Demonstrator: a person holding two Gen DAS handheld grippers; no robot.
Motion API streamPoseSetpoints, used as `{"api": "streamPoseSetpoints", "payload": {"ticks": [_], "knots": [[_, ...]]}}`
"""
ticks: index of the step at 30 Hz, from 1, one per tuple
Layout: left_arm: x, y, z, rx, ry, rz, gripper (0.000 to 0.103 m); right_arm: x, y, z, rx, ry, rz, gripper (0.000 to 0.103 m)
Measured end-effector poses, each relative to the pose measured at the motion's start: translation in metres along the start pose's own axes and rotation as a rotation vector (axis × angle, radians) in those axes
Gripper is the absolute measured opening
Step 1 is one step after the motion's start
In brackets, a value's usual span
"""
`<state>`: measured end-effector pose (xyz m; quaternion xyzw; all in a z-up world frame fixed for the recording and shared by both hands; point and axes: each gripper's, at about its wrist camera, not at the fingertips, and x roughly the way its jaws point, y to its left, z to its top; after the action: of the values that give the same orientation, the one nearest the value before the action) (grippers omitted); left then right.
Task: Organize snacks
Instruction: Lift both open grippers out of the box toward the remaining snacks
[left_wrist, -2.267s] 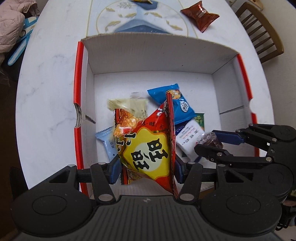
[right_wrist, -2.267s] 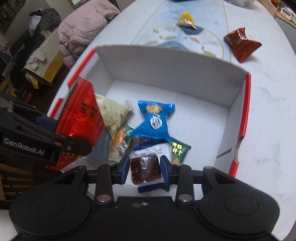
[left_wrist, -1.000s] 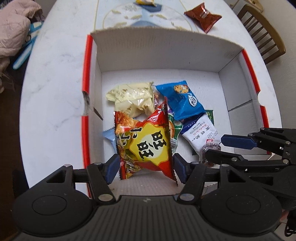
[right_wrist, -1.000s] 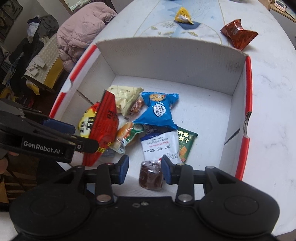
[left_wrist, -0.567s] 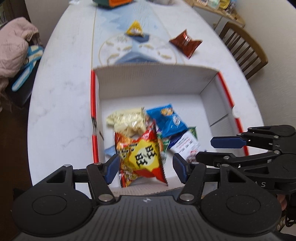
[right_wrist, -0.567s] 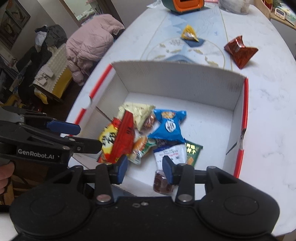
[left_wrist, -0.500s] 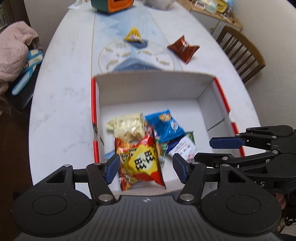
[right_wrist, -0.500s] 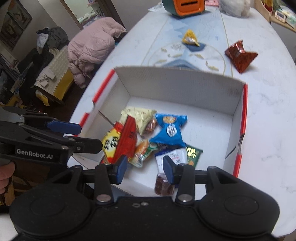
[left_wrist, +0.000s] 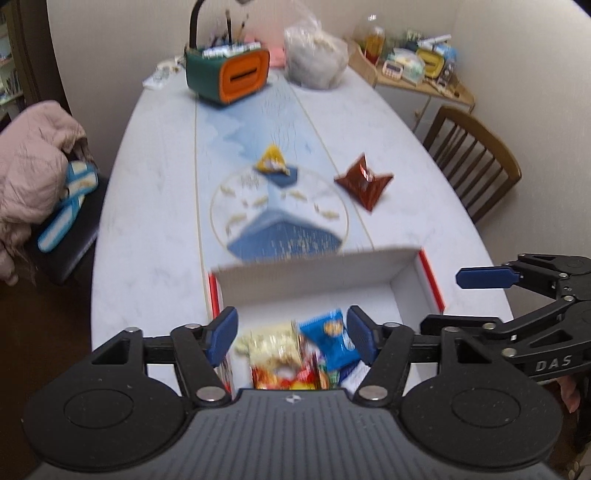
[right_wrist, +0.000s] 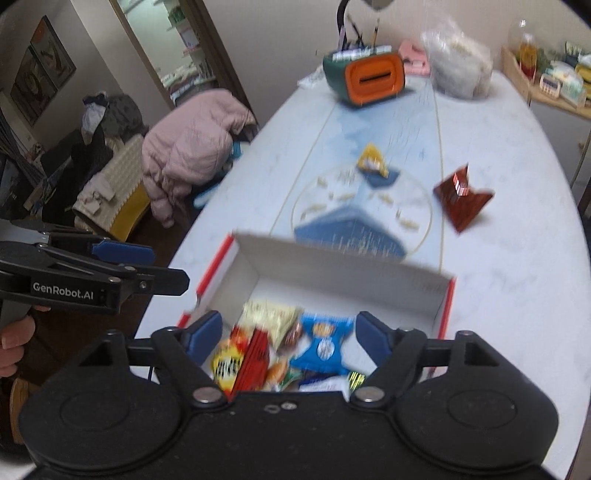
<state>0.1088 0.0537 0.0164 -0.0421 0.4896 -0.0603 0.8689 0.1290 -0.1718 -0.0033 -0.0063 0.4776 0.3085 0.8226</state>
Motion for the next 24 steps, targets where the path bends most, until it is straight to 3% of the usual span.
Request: {"api": "streamPoseSetpoints", "payload": {"ticks": [8, 15, 24], "knots": [[-0.01, 0.001, 0.052, 0.016, -0.065, 0.009, 0.072, -0.008, -0.02, 0.047, -0.027, -0.06, -0.029, 0.096], [0.014, 0.007, 0.104, -0.013, -0.077, 0.01, 0.073, 0.003, -0.05, 0.085, -0.044, -0.072, -0.089, 0.101], [0.084, 0.002, 0.162, -0.01, 0.022, 0.087, 0.074, 0.041, -0.101, 0.125, -0.077, -0.025, -0.17, 0.102]]}}
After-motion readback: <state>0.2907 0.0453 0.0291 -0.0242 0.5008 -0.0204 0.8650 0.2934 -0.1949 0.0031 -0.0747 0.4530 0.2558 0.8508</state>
